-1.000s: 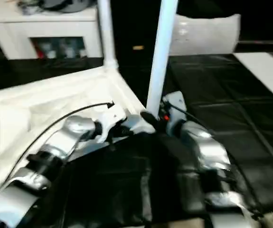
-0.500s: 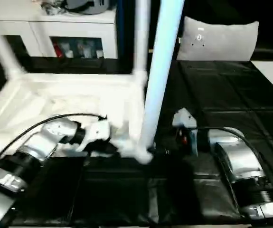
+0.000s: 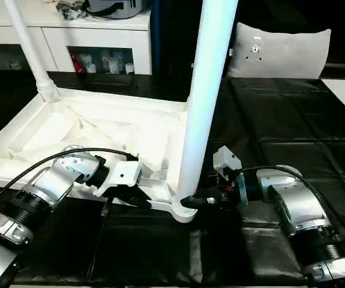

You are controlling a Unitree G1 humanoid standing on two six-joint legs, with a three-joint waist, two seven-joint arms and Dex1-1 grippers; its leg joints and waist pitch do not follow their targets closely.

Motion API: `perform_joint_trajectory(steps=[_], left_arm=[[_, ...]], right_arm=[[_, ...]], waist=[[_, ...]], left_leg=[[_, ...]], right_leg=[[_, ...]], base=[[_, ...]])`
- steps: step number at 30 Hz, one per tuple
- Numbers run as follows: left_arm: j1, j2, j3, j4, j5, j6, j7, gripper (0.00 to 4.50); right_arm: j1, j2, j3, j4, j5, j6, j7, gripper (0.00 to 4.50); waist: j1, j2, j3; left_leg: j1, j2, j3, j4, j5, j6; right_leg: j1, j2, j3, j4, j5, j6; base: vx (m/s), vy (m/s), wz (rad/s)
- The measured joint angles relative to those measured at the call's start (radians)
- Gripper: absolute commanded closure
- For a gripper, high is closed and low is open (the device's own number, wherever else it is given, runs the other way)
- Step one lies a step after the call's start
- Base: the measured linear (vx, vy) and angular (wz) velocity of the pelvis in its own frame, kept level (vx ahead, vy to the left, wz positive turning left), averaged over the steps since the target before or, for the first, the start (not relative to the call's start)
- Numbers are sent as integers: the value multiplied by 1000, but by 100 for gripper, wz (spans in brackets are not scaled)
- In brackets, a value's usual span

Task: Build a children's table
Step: Rotate leg to tighten

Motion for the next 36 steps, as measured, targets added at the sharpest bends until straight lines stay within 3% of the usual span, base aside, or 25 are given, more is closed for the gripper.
perform_joint_trajectory(steps=[7,10,12,17,20,26,30,36], left_arm=[[14,-12,47,-19,2,134,83,450],[3,-55,90,-4,30,246,230,450],[-12,-101,111,3,42,327,327,450],[-28,-217,170,5,41,477,539,450],[-28,-255,185,5,41,500,601,450],[-28,-261,181,-1,40,482,607,450],[-27,-224,159,-6,40,429,554,450],[-19,-147,125,3,42,324,442,450]], right_arm=[[14,78,-47,-35,9,106,-166,255],[-28,183,-94,8,-39,139,-389,256],[-71,247,-125,44,-66,170,-543,257],[-163,363,-175,123,-111,205,-826,257],[-175,376,-182,165,-112,153,-869,187],[-174,375,-193,182,-120,98,-849,143],[-137,307,-182,159,-105,51,-741,111],[-99,186,-163,114,-75,17,-547,54]], waist=[[-12,0,0],[-45,-1,1],[-76,-1,1],[-117,-1,1],[-114,-1,1],[-88,-1,1],[-67,0,0],[-47,0,0]], left_leg=[[3,0,0,-1,2,-4],[3,0,0,0,5,-8],[3,2,-3,2,5,-8],[-4,3,-8,2,5,-7],[-5,2,-7,0,3,-4],[-10,2,-6,-2,1,3],[-16,2,-6,-2,0,3],[-14,2,-5,2,1,2]], right_leg=[[1,1,1,4,0,1],[1,1,0,4,0,1],[1,1,-9,-6,0,1],[1,0,-19,-18,0,1],[1,0,-17,-19,1,0],[-5,0,-13,-8,7,-6],[-15,0,-12,1,3,-8],[-15,0,-9,5,0,-4]], base=[[0,0,0],[0,0,0],[0,0,0],[0,0,0],[0,0,0],[0,0,0],[0,0,0],[0,0,0]])
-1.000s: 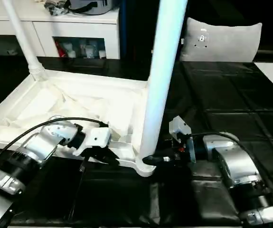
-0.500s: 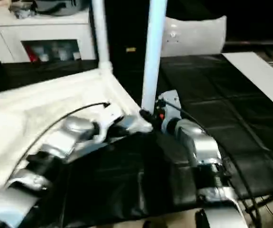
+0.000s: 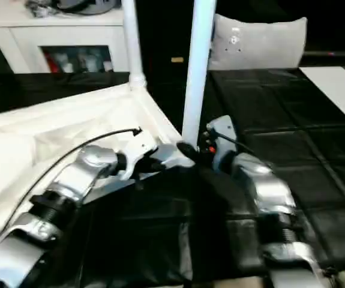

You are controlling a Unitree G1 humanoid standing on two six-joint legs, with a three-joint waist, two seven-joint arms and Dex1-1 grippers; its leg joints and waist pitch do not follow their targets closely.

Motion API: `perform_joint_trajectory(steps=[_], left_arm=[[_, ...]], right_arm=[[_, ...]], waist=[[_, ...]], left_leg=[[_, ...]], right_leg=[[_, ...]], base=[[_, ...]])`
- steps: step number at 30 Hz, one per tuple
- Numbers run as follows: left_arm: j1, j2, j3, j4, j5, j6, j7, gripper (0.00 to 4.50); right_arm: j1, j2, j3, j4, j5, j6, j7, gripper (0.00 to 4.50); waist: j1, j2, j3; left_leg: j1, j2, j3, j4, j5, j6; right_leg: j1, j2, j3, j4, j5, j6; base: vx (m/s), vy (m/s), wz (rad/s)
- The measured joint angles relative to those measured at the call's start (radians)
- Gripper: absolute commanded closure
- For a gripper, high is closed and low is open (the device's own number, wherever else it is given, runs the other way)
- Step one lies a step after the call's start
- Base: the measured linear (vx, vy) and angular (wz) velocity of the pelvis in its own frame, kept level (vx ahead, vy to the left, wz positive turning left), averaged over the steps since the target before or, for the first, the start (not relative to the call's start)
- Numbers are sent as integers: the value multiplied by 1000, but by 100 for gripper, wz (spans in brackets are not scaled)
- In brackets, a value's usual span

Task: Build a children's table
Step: Rotate leg to tighten

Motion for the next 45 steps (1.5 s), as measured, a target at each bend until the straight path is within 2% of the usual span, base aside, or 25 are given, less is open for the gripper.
perform_joint_trajectory(steps=[3,5,9,10,14,20,21,24,31,34,38,41,42,45], left_arm=[[14,62,-24,0,-9,-91,-107,450],[18,84,-29,0,-11,-123,-154,450],[19,116,-65,-3,-15,-183,-248,450],[20,119,-73,-4,-20,-198,-268,450],[28,144,-95,-10,-29,-260,-336,450],[33,155,-119,-31,-40,-284,-413,450],[33,153,-123,-33,-41,-286,-419,450],[33,151,-127,-33,-41,-291,-420,450],[33,151,-128,-32,-41,-299,-424,450],[34,146,-119,-38,-50,-261,-424,450],[39,142,-85,-54,-57,-162,-377,450],[45,119,-49,-59,-39,-53,-267,450],[45,101,-30,-60,-36,-10,-215,450],[46,49,0,-72,-29,78,-106,450]], right_arm=[[27,-104,15,-18,0,-17,130,37],[31,-128,30,-22,0,-25,179,25],[40,-157,87,-42,2,-51,303,25],[41,-164,94,-42,2,-60,326,48],[42,-180,124,-44,12,-85,414,74],[62,-180,159,-77,57,-35,513,117],[62,-180,162,-77,62,-29,526,140],[63,-178,167,-77,73,-20,546,151],[67,-174,171,-78,90,12,562,219],[80,-164,157,-96,103,44,543,237],[88,-106,118,-120,114,110,420,244],[74,-30,90,-117,73,138,243,245],[56,8,72,-109,54,159,155,246],[8,71,49,-85,9,206,-18,248]], waist=[[17,0,0],[20,0,0],[30,0,0],[33,0,0],[43,-1,0],[47,-1,0],[47,-1,0],[45,-1,0],[45,-1,0],[44,-1,0],[34,-1,0],[5,-1,0],[-14,-1,0],[-50,1,0]], left_leg=[[2,0,0,2,0,0],[8,0,1,2,0,-2],[11,-1,2,2,0,-3],[12,-2,2,2,-1,-3],[15,-1,3,2,-2,-6],[15,-2,3,3,-3,-7],[15,-2,3,3,-3,-7],[16,-2,3,3,-3,-7],[16,-2,3,3,-3,-7],[16,-2,3,2,-3,-7],[16,-2,3,2,-1,-9],[18,-2,3,3,0,-12],[17,-2,2,4,0,-12],[15,3,-3,3,0,-12]], right_leg=[[3,0,2,1,0,0],[4,0,3,1,0,0],[7,0,7,3,-1,1],[8,0,8,3,-1,2],[10,0,9,5,-1,3],[10,0,11,5,-2,3],[10,0,12,5,-2,3],[10,0,12,5,-2,3],[10,0,12,5,-2,4],[10,0,12,6,-2,4],[11,1,12,7,-2,4],[13,1,10,5,-2,4],[14,1,7,2,-2,4],[19,0,-11,-17,-2,4]], base=[[0,0,0],[0,0,0],[0,0,0],[0,0,0],[0,0,0],[0,0,0],[0,0,0],[0,0,0],[0,0,0],[0,0,0],[0,0,0],[0,0,0],[0,0,0],[0,0,0]])
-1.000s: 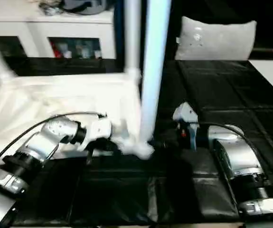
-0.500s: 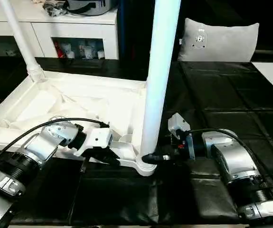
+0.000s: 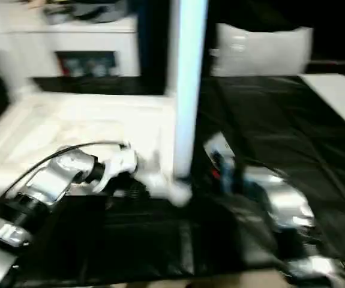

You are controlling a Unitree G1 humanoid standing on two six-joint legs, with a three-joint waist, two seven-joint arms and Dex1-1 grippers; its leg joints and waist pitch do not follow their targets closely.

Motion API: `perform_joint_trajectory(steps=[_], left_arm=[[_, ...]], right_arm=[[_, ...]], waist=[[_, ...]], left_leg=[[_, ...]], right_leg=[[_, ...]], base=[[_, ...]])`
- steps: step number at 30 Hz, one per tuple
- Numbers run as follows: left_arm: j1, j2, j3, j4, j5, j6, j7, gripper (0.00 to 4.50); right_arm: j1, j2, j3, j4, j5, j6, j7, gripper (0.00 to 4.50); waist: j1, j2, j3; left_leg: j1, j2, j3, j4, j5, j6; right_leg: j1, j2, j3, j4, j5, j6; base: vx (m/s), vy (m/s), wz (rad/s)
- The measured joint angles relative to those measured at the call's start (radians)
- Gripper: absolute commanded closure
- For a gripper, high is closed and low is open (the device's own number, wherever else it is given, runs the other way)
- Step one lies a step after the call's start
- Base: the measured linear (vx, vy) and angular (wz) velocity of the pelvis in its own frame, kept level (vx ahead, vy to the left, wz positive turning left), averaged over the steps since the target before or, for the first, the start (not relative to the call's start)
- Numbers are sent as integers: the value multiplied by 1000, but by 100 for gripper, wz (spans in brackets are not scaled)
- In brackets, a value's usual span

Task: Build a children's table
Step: Rotate leg to tighten

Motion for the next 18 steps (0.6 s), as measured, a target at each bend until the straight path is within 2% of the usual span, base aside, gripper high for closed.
perform_joint_trajectory(steps=[2,4,5,6,8,9,12,14,16,18], left_arm=[[2,-34,20,-2,1,50,70,450],[1,-92,52,-4,3,111,175,450],[1,-114,61,-4,3,130,216,450],[-3,-132,66,-4,3,144,245,450],[-6,-148,69,-4,3,156,271,450],[-7,-153,68,-4,2,157,275,450],[-7,-146,64,-14,1,153,267,450],[-6,-137,53,-19,1,136,255,450],[-1,-127,42,-30,1,119,241,450],[3,-114,32,-36,1,94,223,450]], right_arm=[[-33,40,-14,21,-23,30,-107,248],[-68,95,-29,60,-47,30,-231,248],[-78,109,-32,81,-58,9,-268,248],[-85,116,-35,98,-66,-15,-294,195],[-90,131,-48,121,-72,-48,-315,183],[-91,137,-51,136,-75,-56,-326,184],[-84,131,-57,140,-75,-76,-313,140],[-72,127,-56,132,-75,-91,-295,134],[-53,111,-55,123,-73,-121,-268,96],[-34,81,-46,118,-60,-152,-215,94]], waist=[[-21,0,0],[-37,0,0],[-40,0,0],[-41,0,0],[-40,0,0],[-38,0,0],[-23,0,0],[-14,0,0],[-2,0,0],[11,0,0]], left_leg=[[-2,3,-1,0,0,0],[-1,2,-1,0,-1,2],[-1,2,-1,0,-2,3],[-1,0,-1,0,-2,4],[-3,0,0,-2,-3,5],[-6,-2,0,-4,-3,5],[-7,-3,0,-6,-4,7],[-7,-3,0,-8,-2,11],[-8,-3,0,-10,-2,10],[-10,-2,1,-10,-2,9]], right_leg=[[4,1,-7,-10,0,0],[4,0,-7,-12,0,0],[3,0,-5,-12,0,0],[2,0,-4,-12,0,0],[1,0,-2,-12,1,0],[0,0,0,-11,2,0],[-4,0,4,-6,10,-2],[-6,0,4,-2,10,-2],[-11,0,6,6,7,-7],[-15,0,6,10,6,-9]], base=[[0,0,0],[0,0,0],[0,0,0],[0,0,0],[0,0,0],[0,0,0],[0,0,0],[0,0,0],[0,0,0],[0,0,0]])
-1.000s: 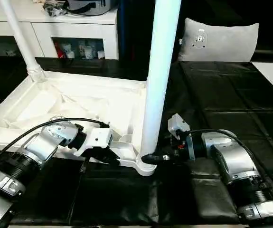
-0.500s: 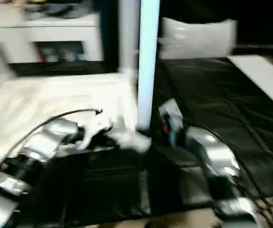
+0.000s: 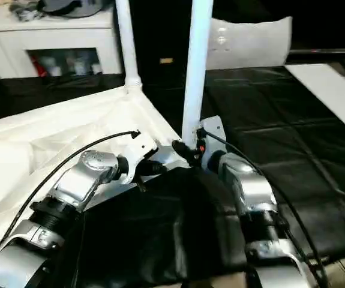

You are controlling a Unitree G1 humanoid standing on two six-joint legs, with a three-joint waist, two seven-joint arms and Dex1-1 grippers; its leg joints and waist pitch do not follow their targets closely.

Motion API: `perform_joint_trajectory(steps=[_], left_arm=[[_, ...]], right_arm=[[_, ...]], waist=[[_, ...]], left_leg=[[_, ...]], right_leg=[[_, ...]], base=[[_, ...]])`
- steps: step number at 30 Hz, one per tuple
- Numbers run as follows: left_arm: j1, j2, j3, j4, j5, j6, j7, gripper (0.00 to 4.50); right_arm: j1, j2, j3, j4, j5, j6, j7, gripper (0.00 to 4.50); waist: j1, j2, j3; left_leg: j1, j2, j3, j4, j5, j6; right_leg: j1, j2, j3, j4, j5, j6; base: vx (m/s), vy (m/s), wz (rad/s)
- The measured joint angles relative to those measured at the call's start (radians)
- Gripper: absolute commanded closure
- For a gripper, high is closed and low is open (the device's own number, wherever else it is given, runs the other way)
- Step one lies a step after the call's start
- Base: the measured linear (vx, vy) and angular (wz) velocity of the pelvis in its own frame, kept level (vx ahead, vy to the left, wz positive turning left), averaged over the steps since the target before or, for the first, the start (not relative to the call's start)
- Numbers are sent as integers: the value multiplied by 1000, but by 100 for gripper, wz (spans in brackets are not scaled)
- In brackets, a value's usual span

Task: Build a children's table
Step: Rotate leg to tighten

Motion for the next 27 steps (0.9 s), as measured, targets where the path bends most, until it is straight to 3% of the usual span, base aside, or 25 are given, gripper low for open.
perform_joint_trajectory(steps=[2,3,9,14,15,19,27], left_arm=[[3,20,-10,0,-1,-38,-29,450],[4,37,-19,0,-2,-63,-56,450],[15,116,-42,3,-11,-150,-184,450],[21,168,-91,11,-17,-266,-313,450],[21,183,-97,12,-16,-287,-339,450],[19,226,-131,13,-18,-367,-439,450],[10,243,-161,13,-22,-419,-525,450]], right_arm=[[27,-31,3,-20,12,-20,62,85],[45,-64,13,-34,20,-35,118,55],[68,-178,28,-61,38,-58,303,5],[84,-286,63,-83,61,-62,484,2],[84,-297,70,-84,63,-64,520,28],[90,-337,108,-104,85,-72,641,49],[102,-345,153,-149,110,-49,740,117]], waist=[[10,0,0],[16,0,0],[34,0,0],[63,0,0],[67,0,0],[76,0,0],[85,0,0]], left_leg=[[-4,0,0,0,0,0],[-5,0,0,2,0,0],[-4,0,1,6,1,0],[5,0,2,7,1,-1],[7,0,3,7,1,-1],[11,-1,3,7,-3,-6],[11,-1,3,7,-3,-6]], right_leg=[[-5,0,0,2,0,-1],[-6,0,0,3,0,-1],[-3,0,3,3,0,2],[2,0,7,3,0,3],[4,0,7,3,0,3],[7,0,8,3,-1,4],[8,0,10,3,-1,5]], base=[[0,0,0],[0,0,0],[0,0,0],[0,0,0],[0,0,0],[0,0,0],[0,0,0]])
